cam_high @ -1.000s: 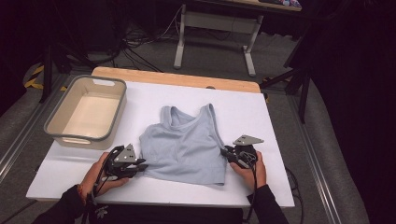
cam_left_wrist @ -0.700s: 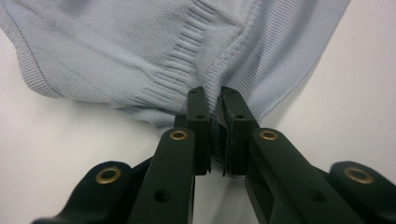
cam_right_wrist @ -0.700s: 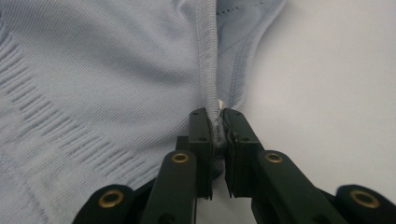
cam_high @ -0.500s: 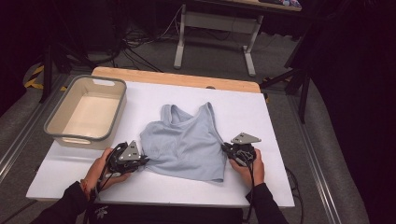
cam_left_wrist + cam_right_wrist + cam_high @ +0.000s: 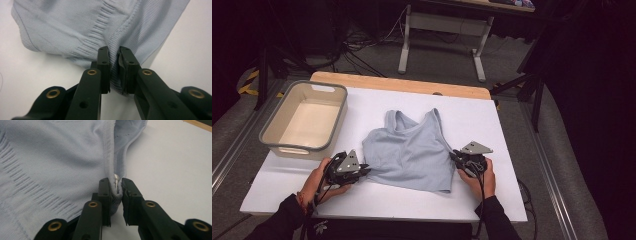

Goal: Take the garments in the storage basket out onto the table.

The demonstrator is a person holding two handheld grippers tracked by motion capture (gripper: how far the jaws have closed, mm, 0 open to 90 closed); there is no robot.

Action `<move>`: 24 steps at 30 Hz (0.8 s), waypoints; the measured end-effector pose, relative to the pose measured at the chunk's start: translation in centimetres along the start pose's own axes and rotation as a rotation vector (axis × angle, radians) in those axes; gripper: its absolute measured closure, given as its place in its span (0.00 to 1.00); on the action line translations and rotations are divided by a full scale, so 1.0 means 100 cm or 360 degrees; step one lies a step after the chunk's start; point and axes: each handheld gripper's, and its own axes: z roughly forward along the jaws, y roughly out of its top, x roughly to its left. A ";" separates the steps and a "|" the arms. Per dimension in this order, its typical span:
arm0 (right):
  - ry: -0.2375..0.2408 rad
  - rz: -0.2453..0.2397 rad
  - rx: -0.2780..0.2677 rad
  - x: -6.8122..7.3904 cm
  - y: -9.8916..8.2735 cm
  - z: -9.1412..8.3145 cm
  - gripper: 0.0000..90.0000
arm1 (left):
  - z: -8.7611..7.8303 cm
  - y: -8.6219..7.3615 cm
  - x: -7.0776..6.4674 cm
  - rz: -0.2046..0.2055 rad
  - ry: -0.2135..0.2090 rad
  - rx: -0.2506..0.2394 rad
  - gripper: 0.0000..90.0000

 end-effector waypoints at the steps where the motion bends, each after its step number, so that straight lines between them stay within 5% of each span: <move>1: -0.0004 -0.0004 -0.0004 0.000 0.000 -0.001 0.85 | -0.001 0.000 0.000 -0.0003 -0.0003 -0.0005 0.88; 14: -0.0026 -0.0006 -0.0113 0.000 0.002 -0.009 0.78 | -0.013 0.003 0.001 -0.0026 0.0059 -0.0143 0.78; 24: 0.0008 -0.0024 -0.0200 0.002 0.012 -0.014 0.76 | -0.008 0.025 0.016 -0.0061 0.0117 -0.0235 0.71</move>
